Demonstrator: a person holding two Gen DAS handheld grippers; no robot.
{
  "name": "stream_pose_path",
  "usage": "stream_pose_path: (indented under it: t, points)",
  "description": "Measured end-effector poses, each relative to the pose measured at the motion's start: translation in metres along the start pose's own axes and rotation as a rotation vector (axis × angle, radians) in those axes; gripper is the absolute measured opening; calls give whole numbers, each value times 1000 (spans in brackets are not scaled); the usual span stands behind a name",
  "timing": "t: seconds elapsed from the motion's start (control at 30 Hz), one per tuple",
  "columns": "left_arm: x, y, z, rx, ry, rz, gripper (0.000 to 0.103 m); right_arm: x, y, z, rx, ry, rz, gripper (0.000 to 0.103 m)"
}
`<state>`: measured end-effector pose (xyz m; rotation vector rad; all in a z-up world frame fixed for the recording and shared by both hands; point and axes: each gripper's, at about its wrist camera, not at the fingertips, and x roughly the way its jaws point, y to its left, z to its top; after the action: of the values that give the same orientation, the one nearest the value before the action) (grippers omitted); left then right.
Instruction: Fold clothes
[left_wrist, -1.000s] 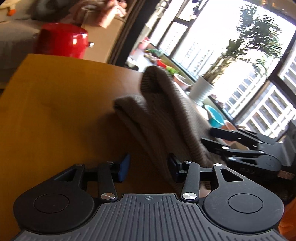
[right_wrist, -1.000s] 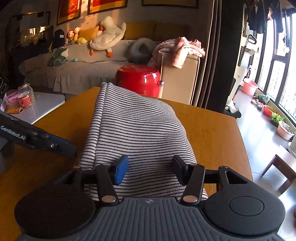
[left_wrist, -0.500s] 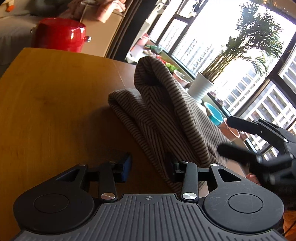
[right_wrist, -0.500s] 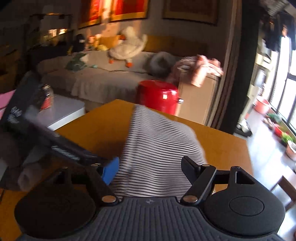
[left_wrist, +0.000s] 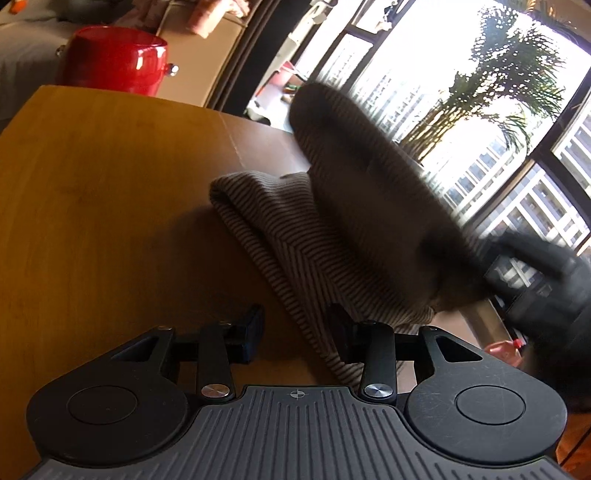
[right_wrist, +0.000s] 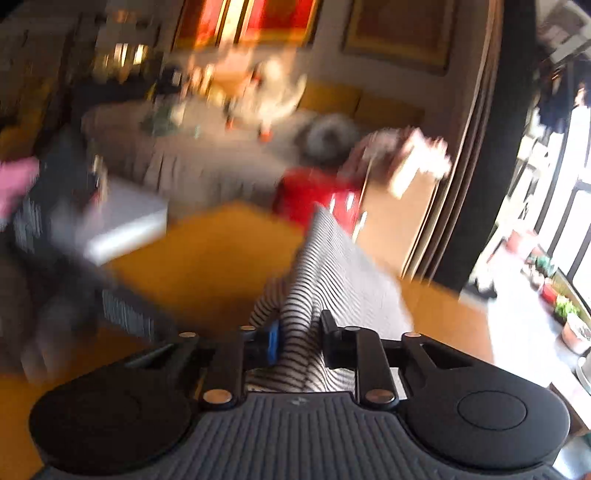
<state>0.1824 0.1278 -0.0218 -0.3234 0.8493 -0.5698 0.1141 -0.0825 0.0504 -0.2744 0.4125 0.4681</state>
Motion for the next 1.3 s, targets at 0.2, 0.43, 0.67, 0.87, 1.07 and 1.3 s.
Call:
stream_pose_path:
  t: [0.2,0.43,0.67,0.87,1.07,1.3]
  points:
    - [10,-5,1,2,9,-21,42,20,5,-3,4,109,157,7]
    - [-5,-14,19,31,-66,-9,43,28,14,-37,40,194,210,7]
    - [-20,-37,46,88,-185,-28,44,28,18,-45,35,203,234,7]
    - [11,-39,62,71,-177,-5,49,26,18,-42,36,215,234,7]
    - [24,-13,45,78,-135,26,45,8,-5,-26,100,148,235,21]
    - [19,-5,40,52,-130,17,54,26,-53,-22,177,116,12,73]
